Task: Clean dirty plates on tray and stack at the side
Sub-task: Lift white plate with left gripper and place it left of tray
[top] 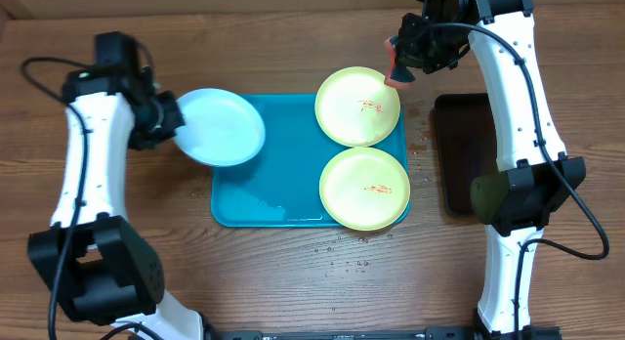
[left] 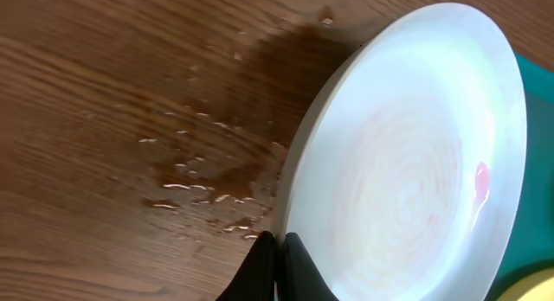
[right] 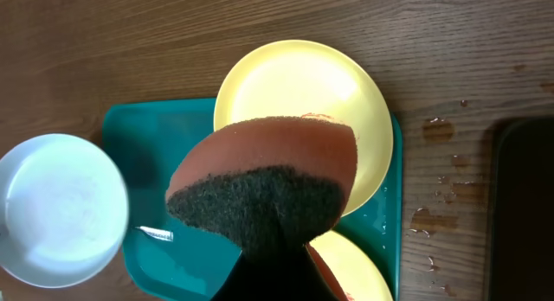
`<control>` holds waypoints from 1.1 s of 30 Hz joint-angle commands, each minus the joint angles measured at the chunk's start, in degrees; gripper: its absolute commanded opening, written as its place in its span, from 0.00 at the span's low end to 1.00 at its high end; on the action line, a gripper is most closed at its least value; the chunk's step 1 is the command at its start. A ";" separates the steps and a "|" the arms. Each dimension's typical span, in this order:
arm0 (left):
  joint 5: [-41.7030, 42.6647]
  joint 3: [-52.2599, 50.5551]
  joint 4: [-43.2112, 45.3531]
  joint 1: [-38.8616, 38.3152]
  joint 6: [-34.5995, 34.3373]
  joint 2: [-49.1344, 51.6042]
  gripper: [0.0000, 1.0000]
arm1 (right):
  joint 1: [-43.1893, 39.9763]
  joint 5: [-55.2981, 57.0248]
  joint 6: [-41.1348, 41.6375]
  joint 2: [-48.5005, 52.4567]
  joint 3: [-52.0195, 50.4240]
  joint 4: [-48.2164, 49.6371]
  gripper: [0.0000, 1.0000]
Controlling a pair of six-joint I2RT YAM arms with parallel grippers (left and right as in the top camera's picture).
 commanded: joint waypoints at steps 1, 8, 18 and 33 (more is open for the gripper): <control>2.67 1.16 0.33 3.82 2.95 -1.62 0.04 | 0.20 0.02 -0.24 -0.50 0.81 0.24 0.04; 2.51 -0.02 1.68 10.78 3.72 -1.62 0.04 | 0.20 0.02 -0.24 -0.50 0.81 0.00 0.04; 0.72 -6.40 6.99 17.84 5.53 -1.62 0.04 | 0.22 0.02 -0.24 -0.50 0.81 -0.22 0.04; -5.40 -19.82 21.90 18.71 3.80 -1.62 0.04 | 0.22 0.00 -0.24 -0.50 0.81 -0.79 0.04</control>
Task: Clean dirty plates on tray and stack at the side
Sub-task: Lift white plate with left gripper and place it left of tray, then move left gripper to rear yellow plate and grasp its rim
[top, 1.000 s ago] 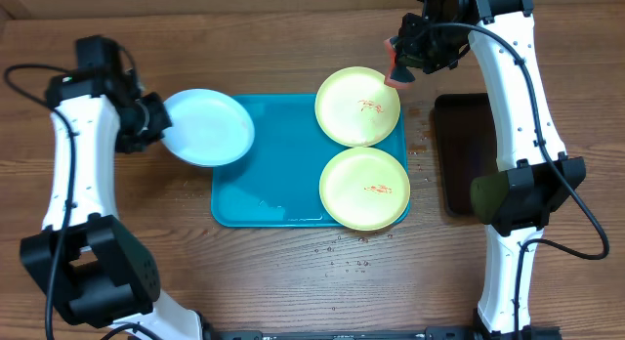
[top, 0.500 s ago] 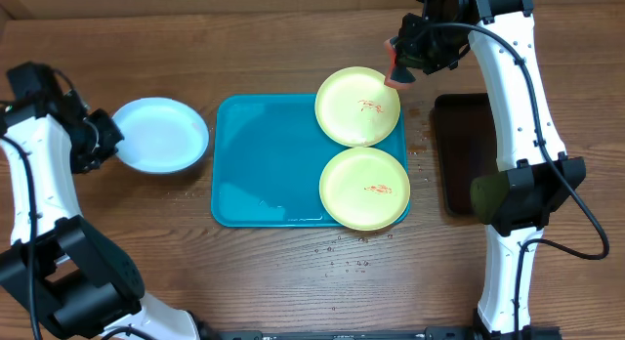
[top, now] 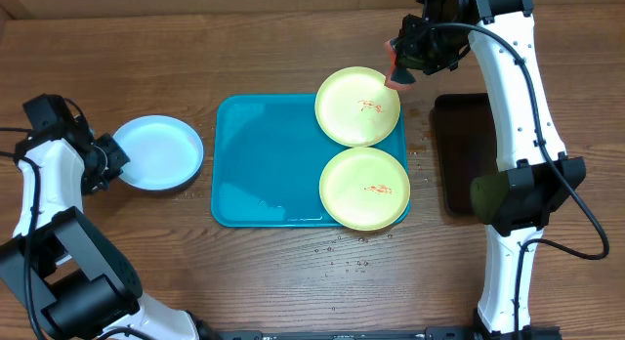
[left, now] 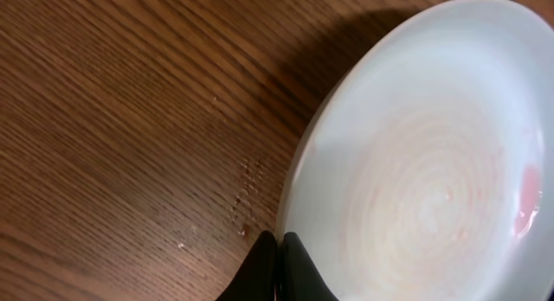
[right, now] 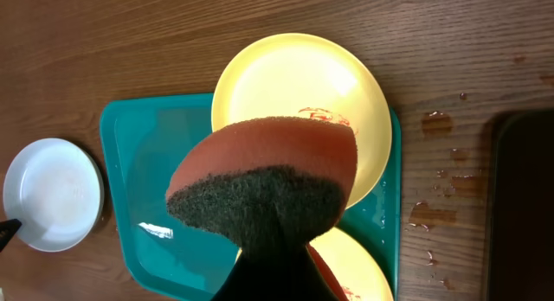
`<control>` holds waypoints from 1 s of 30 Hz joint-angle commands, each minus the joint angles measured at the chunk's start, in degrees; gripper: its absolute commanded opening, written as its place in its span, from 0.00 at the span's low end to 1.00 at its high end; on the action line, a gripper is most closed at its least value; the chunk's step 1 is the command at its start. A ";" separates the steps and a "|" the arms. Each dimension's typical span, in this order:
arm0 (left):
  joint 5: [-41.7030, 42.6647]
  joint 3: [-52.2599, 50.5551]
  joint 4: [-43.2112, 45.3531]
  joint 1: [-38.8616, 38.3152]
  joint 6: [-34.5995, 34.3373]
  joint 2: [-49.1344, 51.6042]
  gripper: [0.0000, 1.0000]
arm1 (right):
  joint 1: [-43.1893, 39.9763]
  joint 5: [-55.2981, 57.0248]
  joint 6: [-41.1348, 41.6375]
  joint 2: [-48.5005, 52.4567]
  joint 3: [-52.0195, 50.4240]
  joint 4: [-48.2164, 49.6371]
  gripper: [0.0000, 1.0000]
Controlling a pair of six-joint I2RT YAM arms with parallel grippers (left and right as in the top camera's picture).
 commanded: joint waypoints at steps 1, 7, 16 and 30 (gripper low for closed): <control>-1.62 -2.23 1.29 0.24 -0.37 -1.62 0.04 | 0.22 0.00 -0.22 -0.50 0.81 0.15 0.04; -1.64 -2.69 0.42 0.24 -0.15 -1.62 0.26 | 0.22 0.00 -0.22 -0.50 0.81 0.15 0.04; 5.27 4.92 -7.08 -0.46 2.36 -1.64 0.38 | 0.20 0.02 -0.22 -0.50 0.81 0.15 0.04; 15.69 13.90 -2.38 -29.05 -5.42 -0.63 0.45 | 0.20 0.02 -0.22 -0.50 0.81 0.07 0.04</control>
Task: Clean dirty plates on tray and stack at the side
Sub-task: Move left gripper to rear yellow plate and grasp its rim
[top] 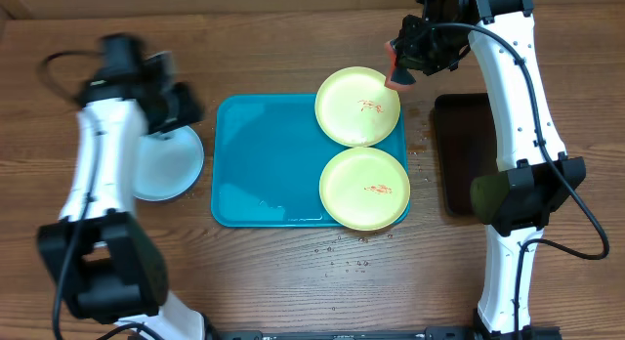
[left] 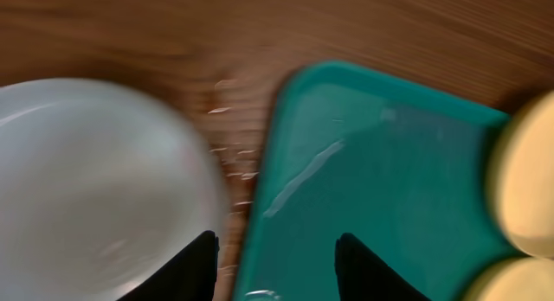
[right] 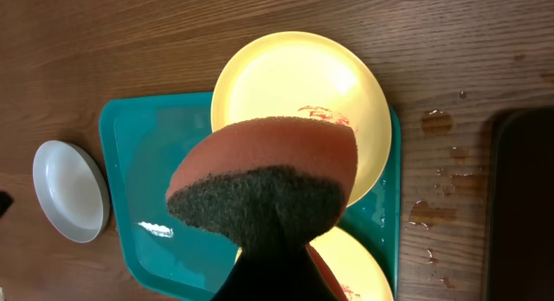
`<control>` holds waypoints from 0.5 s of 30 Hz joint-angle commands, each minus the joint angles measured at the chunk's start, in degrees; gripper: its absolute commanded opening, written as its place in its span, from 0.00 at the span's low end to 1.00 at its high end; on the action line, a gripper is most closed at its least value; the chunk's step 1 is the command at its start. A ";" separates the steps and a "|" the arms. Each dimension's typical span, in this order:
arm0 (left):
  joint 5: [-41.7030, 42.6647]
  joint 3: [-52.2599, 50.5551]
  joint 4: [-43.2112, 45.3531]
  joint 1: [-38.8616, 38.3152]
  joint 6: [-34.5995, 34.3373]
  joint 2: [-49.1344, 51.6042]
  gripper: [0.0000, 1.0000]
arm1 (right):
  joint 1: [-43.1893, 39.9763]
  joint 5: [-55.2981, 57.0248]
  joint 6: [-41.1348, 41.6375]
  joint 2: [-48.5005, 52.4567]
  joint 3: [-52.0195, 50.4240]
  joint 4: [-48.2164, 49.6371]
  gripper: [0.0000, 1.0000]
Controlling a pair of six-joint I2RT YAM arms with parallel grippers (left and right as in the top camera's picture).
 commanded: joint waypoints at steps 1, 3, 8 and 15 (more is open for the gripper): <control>2.25 1.09 4.70 -8.28 -7.23 0.26 0.45 | 0.20 0.00 -0.24 -0.50 0.81 0.17 0.04; 1.77 1.55 8.33 -12.07 -10.08 2.03 0.44 | 0.20 0.00 -0.24 -0.50 0.81 0.17 0.04; 1.66 10.38 10.43 -20.31 -13.14 12.50 0.41 | 0.20 0.00 -0.24 -0.50 0.81 0.15 0.04; -3.48 22.14 5.55 -27.23 -14.71 25.03 0.40 | 0.20 0.00 -0.24 -0.50 0.81 -0.37 0.04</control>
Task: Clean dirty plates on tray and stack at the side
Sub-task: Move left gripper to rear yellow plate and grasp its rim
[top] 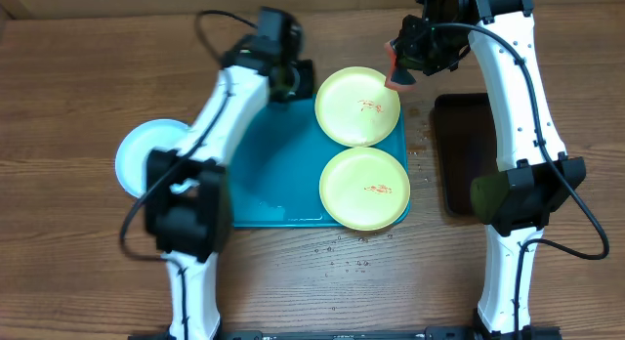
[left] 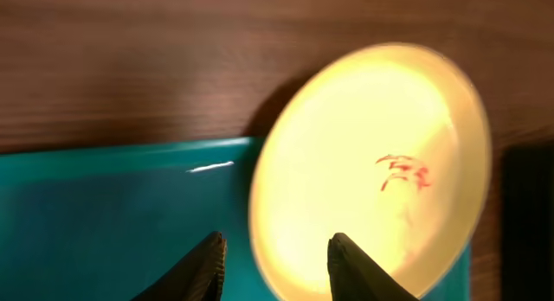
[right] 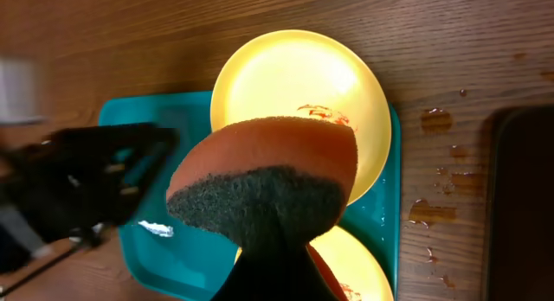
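Observation:
Two yellow plates with red smears lie on the teal tray (top: 264, 184): the far one (top: 357, 106) and the near one (top: 364, 188). My left gripper (top: 293, 78) is open at the far plate's left rim. In the left wrist view the gripper (left: 275, 245) straddles that plate's (left: 372, 163) edge above the tray (left: 104, 214). A white plate (top: 132, 159) rests on the table left of the tray. My right gripper (top: 402, 62) is shut on an orange and dark sponge (right: 268, 171), held high over the far plate's right side.
A dark mat (top: 459, 154) lies on the table right of the tray. Water drops (top: 347, 257) dot the wood in front of the tray and beside its right edge (right: 437, 124).
My left gripper, open both times, has gone from the white plate at the tray's left edge to the far yellow plate's left rim. The right arm and sponge have not moved.
My left gripper was shut on the white plate's rim, holding it at the tray's left edge. Then it held the plate further left over the table. Then the plate lay on the table and the gripper was open. Now the gripper is at the far yellow plate.

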`<control>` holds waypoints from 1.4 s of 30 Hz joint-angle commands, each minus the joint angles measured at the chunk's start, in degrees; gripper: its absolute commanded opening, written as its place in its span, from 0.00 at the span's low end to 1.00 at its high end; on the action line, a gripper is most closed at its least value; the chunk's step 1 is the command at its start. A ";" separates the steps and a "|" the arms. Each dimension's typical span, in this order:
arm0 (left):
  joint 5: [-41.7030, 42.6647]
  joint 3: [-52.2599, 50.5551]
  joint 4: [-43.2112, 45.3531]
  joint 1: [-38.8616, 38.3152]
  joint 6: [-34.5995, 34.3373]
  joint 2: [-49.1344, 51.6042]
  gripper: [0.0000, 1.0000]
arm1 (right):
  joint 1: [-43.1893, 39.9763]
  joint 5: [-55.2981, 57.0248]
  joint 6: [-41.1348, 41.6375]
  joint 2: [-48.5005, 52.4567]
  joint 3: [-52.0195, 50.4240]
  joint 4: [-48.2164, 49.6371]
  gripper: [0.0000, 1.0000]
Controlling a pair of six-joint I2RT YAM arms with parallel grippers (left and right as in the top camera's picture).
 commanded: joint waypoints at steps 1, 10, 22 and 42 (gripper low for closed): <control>-3.10 3.56 -0.83 -2.58 -3.04 4.11 0.41 | 0.20 0.00 -0.28 -0.50 0.81 -0.28 0.04; -4.92 3.52 -1.55 -3.72 -4.61 7.85 0.35 | 0.20 1.07 -0.48 -0.50 0.79 -0.90 0.04; -9.27 4.09 -4.85 -3.67 -5.33 8.46 0.35 | 0.20 1.09 -0.48 -0.50 0.76 -0.76 0.04; -14.21 16.35 -24.59 -2.82 0.13 8.48 0.45 | 0.20 1.07 -0.48 -0.50 0.76 -1.05 0.04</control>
